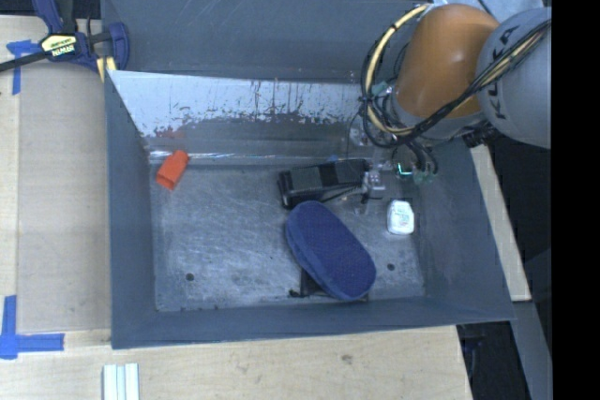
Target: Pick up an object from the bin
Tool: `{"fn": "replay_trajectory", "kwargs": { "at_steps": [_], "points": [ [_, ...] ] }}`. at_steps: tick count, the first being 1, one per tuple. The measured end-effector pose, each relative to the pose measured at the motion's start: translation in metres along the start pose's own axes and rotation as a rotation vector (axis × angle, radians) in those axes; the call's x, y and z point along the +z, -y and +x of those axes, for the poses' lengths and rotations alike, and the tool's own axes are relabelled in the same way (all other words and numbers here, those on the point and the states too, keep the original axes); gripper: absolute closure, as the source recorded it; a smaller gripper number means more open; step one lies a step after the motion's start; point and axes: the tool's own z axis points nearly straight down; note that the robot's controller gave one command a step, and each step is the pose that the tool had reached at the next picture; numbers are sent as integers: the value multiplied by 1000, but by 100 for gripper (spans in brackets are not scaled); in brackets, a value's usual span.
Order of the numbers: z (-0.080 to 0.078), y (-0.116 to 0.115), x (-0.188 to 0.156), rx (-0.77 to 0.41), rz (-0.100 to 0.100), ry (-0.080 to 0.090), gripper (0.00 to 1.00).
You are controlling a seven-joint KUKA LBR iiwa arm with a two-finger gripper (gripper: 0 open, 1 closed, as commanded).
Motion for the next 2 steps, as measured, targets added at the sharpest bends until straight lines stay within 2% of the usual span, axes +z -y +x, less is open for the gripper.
{"fn": "replay_trajectory", "kwargs": {
  "at_steps": [1,2],
  "points": [
    [-10,-33,60,-216,0,4,0],
    [1,-53,26,-236,0,8,0]
  ]
}}
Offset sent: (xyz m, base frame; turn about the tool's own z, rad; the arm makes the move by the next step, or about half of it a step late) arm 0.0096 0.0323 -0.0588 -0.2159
